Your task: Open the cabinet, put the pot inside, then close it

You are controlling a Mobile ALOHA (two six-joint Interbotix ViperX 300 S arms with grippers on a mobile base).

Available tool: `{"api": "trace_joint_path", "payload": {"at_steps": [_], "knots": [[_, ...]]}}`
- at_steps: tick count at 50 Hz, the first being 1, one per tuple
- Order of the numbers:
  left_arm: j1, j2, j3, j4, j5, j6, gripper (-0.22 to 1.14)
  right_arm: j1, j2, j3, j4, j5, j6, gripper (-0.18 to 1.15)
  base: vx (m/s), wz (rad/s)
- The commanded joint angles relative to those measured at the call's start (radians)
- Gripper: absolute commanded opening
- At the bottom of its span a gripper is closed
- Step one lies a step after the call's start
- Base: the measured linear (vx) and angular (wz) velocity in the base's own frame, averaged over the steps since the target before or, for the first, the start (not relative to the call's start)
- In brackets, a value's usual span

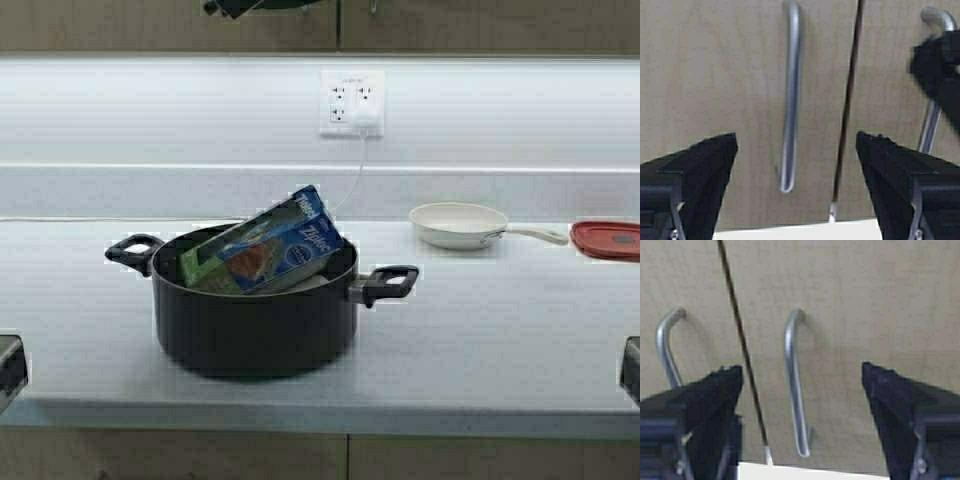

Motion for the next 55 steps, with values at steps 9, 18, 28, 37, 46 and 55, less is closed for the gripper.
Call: {"api": "trace_joint_path", "payload": {"at_steps": [9,18,28,37,46,55], "knots": [[0.029,0.037,-0.091,-0.014,-0.011,-0.002,0.98,-0.046,0.044,-0.077,0.002,-0.008,-0.008,0.97,0.00,0.00],[0.049,0.064,-0.120,-0.014,-0.011,0.002,0.65,-0.066,0.089,-0.104,-0.002,0.006,-0.018,0.70,0.00,0.00],[0.052,0.066,-0.127,-0.014,0.026,0.006,-0.12,-0.066,0.109,-0.123,-0.003,0.038,-0.026,-0.03,-0.01,0.02],[0.052,0.025,-0.107,-0.005,0.089,0.008,0.08,-0.064,0.058,-0.107,-0.003,0.049,-0.028,0.09,-0.01,0.01],[0.041,-0.107,-0.011,0.005,0.160,0.009,0.03,-0.064,-0.074,-0.017,-0.005,0.158,-0.031,0.07,-0.02,0.00],[0.043,-0.216,0.071,0.005,0.222,0.020,0.03,-0.064,-0.164,0.049,-0.006,0.247,-0.044,0.07,0.00,0.00]]}}
